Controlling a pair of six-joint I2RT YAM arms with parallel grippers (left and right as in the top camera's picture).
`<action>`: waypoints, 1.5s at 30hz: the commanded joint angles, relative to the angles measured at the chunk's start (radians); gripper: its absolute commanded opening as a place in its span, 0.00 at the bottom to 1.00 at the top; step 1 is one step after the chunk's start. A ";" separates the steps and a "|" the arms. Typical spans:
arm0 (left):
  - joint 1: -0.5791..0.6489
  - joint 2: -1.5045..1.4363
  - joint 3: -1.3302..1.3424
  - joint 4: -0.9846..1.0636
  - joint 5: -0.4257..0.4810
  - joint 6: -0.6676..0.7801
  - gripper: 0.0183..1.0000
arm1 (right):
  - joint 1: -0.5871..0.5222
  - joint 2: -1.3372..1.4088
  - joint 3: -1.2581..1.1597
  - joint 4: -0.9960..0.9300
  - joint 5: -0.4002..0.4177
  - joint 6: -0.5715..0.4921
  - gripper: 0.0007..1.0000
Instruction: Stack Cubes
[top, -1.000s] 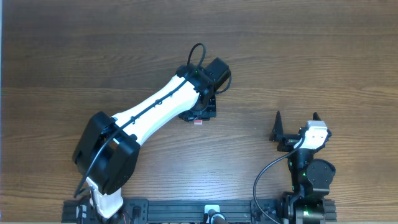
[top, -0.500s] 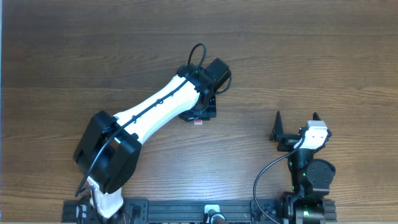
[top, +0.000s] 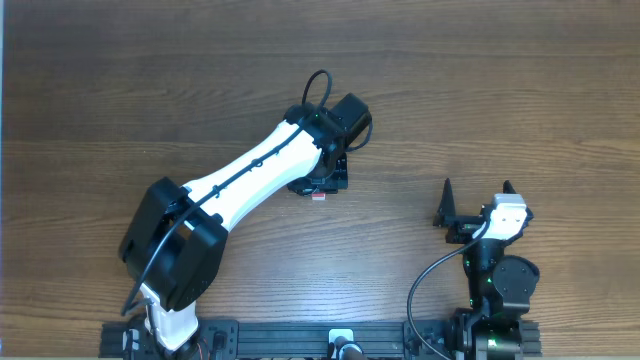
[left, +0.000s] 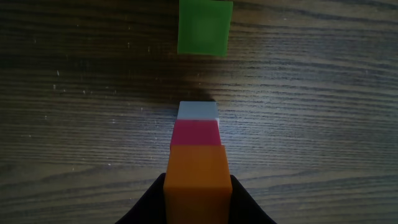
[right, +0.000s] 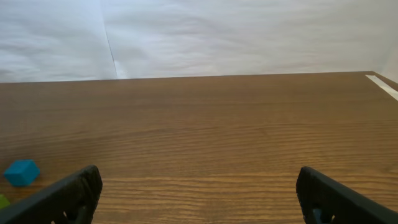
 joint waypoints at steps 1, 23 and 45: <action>-0.001 0.021 0.003 -0.001 0.009 0.019 0.25 | -0.006 -0.010 -0.005 -0.002 -0.005 -0.002 0.99; 0.035 -0.018 0.003 0.037 -0.036 -0.043 1.00 | -0.006 -0.010 -0.005 -0.002 -0.005 -0.002 0.99; 0.506 -0.780 -0.145 0.368 -0.148 0.217 0.98 | -0.006 -0.010 -0.005 -0.002 -0.005 -0.002 0.99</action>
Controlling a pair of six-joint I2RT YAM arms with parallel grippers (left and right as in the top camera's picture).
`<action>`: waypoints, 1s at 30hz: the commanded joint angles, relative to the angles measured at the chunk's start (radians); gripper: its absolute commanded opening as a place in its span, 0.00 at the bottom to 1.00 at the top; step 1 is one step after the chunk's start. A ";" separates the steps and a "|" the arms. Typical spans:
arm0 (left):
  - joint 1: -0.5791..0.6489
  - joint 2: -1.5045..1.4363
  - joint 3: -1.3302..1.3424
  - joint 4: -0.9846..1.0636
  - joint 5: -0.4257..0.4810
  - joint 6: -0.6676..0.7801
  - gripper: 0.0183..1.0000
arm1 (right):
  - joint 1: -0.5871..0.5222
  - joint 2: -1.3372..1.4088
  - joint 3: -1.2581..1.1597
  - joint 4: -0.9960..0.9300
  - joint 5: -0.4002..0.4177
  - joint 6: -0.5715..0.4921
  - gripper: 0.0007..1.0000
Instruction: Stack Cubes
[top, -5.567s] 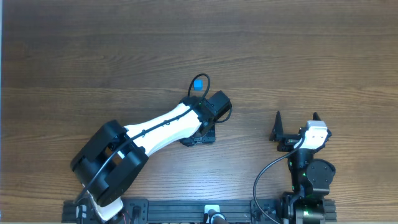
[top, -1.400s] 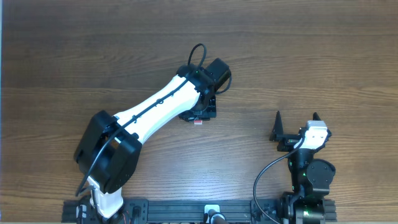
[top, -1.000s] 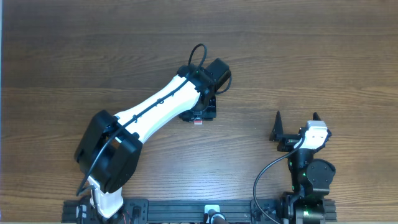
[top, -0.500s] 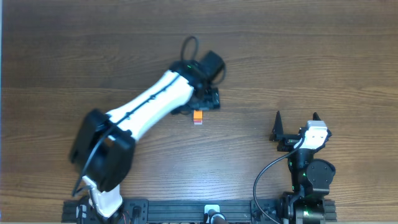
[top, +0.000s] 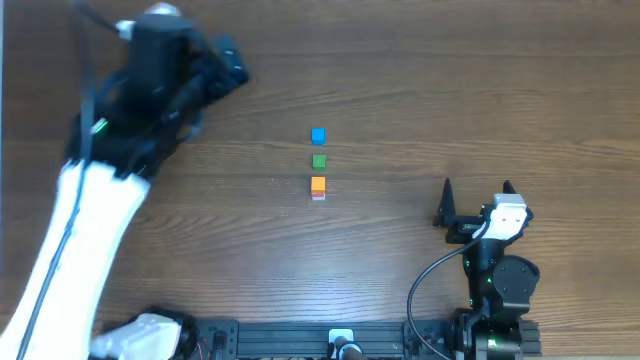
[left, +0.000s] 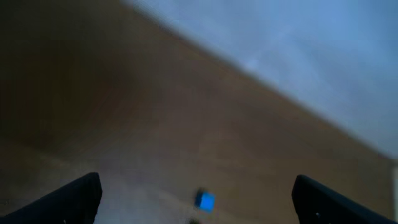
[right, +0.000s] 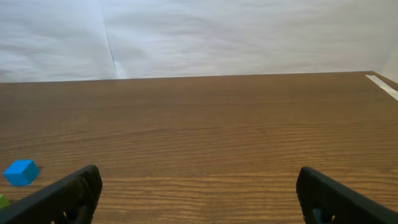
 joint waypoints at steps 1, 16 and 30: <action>0.039 -0.175 -0.130 0.079 -0.021 0.172 0.97 | -0.005 -0.010 -0.005 -0.002 -0.005 -0.002 0.99; 0.286 -0.961 -0.975 0.643 0.286 0.441 0.98 | -0.006 -0.010 -0.005 -0.002 -0.005 -0.002 0.99; 0.281 -1.164 -1.313 0.816 0.302 0.544 0.99 | -0.006 -0.010 -0.005 -0.003 -0.005 -0.002 0.99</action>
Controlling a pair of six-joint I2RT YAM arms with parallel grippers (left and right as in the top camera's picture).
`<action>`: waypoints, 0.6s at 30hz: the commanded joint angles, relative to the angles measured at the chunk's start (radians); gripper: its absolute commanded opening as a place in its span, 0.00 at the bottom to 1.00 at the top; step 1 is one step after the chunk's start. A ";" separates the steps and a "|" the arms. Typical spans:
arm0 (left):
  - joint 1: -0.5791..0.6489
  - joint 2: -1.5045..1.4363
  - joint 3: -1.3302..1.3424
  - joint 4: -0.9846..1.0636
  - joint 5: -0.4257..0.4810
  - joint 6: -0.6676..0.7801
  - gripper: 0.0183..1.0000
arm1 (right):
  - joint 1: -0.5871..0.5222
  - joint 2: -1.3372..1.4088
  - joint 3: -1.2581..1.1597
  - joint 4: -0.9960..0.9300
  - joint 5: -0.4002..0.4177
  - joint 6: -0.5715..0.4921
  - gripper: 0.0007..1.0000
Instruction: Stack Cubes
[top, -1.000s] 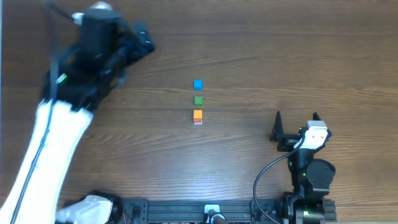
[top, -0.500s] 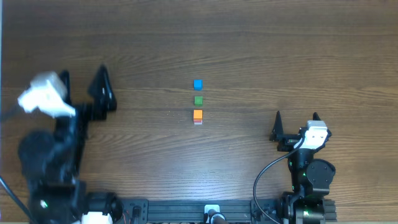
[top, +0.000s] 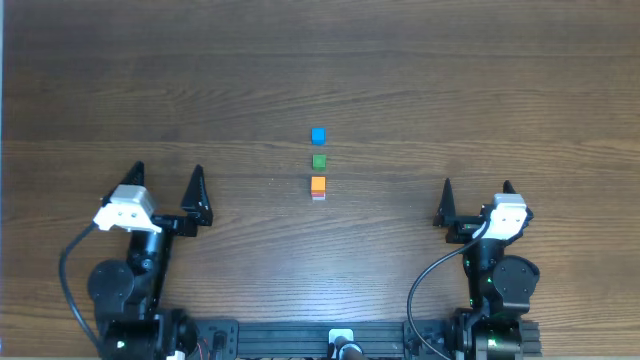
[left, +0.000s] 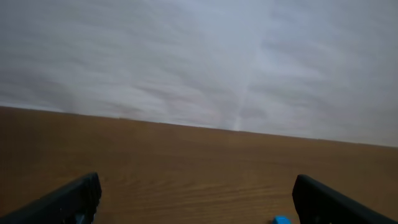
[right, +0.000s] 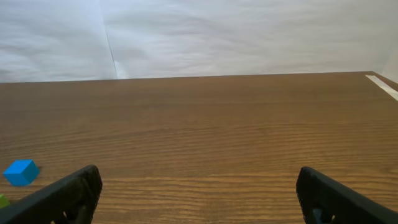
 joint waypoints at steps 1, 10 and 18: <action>-0.002 -0.023 -0.047 0.025 0.024 0.055 0.99 | -0.006 -0.010 -0.005 -0.002 -0.005 -0.002 0.99; -0.001 -0.114 -0.125 0.027 0.040 0.054 1.00 | -0.006 -0.010 -0.005 -0.002 -0.005 -0.002 0.99; 0.005 -0.158 -0.180 0.078 0.093 0.069 0.97 | -0.006 -0.010 -0.005 -0.002 -0.005 -0.002 0.99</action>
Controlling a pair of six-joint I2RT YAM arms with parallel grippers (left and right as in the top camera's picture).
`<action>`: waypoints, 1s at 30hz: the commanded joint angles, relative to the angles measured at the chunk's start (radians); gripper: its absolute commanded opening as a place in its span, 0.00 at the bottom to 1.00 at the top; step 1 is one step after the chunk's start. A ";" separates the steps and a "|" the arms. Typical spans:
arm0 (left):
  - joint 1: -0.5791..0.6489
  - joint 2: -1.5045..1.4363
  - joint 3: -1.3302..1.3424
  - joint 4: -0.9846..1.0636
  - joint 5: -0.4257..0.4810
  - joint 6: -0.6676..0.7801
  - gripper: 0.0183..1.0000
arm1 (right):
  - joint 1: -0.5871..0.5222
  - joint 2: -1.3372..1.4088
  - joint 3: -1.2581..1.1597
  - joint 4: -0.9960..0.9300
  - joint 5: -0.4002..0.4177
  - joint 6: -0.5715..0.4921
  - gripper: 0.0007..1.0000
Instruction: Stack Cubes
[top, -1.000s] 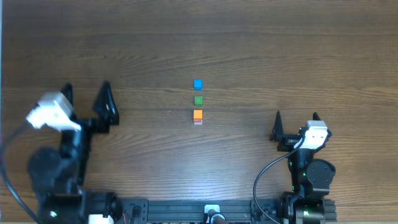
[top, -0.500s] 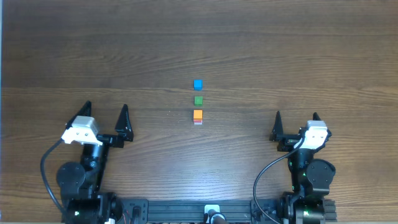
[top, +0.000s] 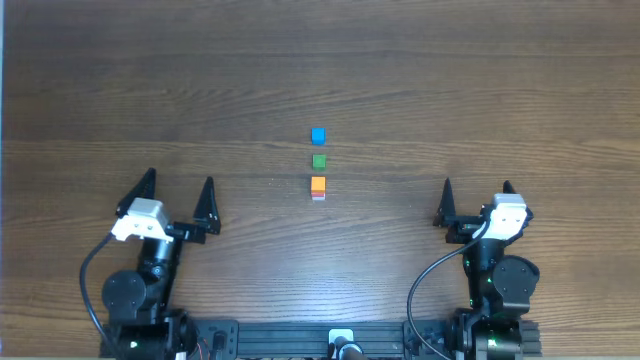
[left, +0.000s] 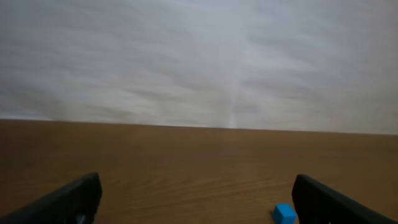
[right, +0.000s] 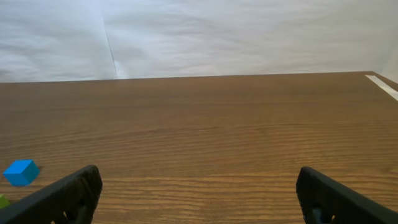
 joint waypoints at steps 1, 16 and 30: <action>0.005 -0.011 -0.016 0.009 0.052 0.050 0.97 | -0.006 -0.010 -0.005 -0.002 -0.005 -0.002 0.99; 0.026 -0.011 -0.016 -0.142 0.072 0.121 0.99 | -0.006 -0.010 -0.005 -0.002 -0.005 -0.002 0.99; 0.024 -0.011 -0.016 -0.148 0.016 0.168 1.00 | -0.006 -0.010 -0.005 -0.002 -0.005 -0.002 0.99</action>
